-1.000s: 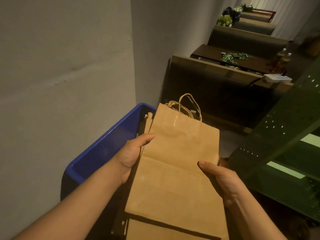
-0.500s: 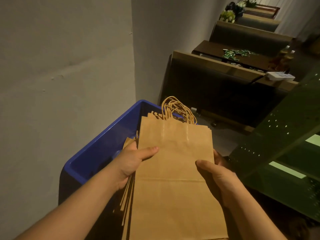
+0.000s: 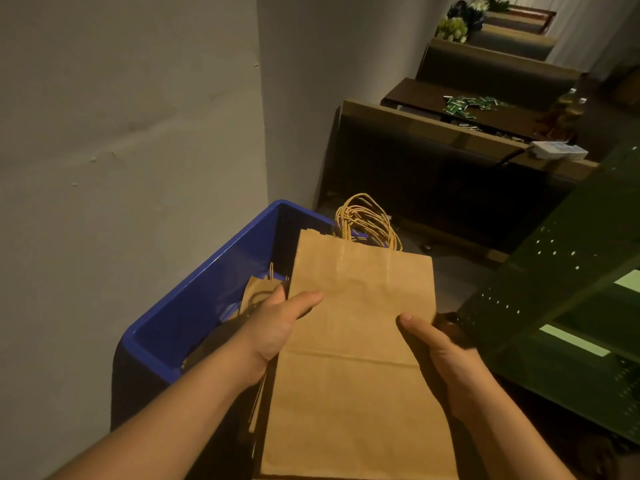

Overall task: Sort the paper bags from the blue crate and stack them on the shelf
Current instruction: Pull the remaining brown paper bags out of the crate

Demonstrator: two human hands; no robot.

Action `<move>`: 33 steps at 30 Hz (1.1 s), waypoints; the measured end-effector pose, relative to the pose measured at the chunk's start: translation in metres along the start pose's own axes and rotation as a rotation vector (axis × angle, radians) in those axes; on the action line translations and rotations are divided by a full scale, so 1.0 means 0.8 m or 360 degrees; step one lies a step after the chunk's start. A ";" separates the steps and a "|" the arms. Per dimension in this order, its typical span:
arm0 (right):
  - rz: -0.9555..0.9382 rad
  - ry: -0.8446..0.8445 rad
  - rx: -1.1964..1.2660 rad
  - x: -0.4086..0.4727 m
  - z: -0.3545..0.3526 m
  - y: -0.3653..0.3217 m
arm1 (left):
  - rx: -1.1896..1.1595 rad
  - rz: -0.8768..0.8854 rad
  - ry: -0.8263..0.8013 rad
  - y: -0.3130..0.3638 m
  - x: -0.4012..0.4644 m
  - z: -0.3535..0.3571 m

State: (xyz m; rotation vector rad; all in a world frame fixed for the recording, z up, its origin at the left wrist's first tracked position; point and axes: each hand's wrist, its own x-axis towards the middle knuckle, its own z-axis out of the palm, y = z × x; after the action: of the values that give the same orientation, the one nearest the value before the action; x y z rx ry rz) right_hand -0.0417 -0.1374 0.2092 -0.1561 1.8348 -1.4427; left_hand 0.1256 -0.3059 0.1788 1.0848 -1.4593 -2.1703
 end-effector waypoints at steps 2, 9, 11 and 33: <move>0.0015 0.0049 0.0001 0.002 0.003 0.000 | -0.0021 -0.0092 -0.0001 -0.006 0.004 -0.005; 0.0033 -0.0023 0.0196 0.004 0.012 0.005 | 0.0011 -0.0029 0.0081 -0.029 0.016 -0.010; 0.0124 -0.0101 0.0261 0.006 0.011 0.004 | 0.0167 0.0026 0.0098 -0.029 0.018 -0.011; 0.0075 0.0203 0.0486 0.034 -0.035 0.044 | 0.1116 -0.0846 0.0496 -0.080 0.145 -0.131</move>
State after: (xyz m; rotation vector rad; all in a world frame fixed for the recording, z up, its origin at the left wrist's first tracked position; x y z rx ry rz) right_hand -0.0655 -0.1175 0.1665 0.1334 1.6791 -1.7115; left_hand 0.1341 -0.4186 0.0533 2.1429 -1.9942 -1.6439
